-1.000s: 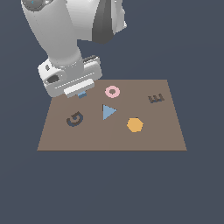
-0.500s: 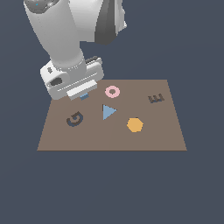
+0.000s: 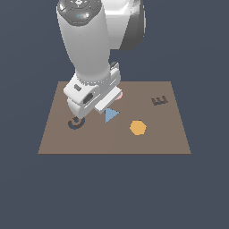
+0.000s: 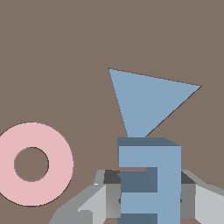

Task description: Insert a designated object into the corresponding slot on a board.

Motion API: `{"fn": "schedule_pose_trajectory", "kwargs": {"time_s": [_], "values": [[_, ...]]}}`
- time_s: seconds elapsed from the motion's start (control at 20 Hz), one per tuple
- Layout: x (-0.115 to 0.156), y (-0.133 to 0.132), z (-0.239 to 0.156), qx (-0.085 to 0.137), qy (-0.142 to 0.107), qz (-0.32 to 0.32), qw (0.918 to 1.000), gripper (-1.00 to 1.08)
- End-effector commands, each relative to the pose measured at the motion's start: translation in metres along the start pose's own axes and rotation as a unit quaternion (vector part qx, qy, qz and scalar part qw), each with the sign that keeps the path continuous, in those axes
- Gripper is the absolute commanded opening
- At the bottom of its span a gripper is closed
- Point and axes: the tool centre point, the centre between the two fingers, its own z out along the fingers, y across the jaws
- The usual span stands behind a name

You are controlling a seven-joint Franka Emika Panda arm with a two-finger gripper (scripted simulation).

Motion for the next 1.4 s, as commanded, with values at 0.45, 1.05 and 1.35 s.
{"fn": "schedule_pose_trajectory", "kwargs": {"time_s": [0.45, 1.05, 1.35], "values": [[0.116, -0.072, -0.005, 0.000, 0.000, -0.262, 0.9651, -1.00], [0.165, -0.157, -0.007, 0.000, 0.000, -0.438, 0.8990, -1.00], [0.166, -0.162, -0.006, 0.001, 0.000, -0.445, 0.8953, -1.00]]}}
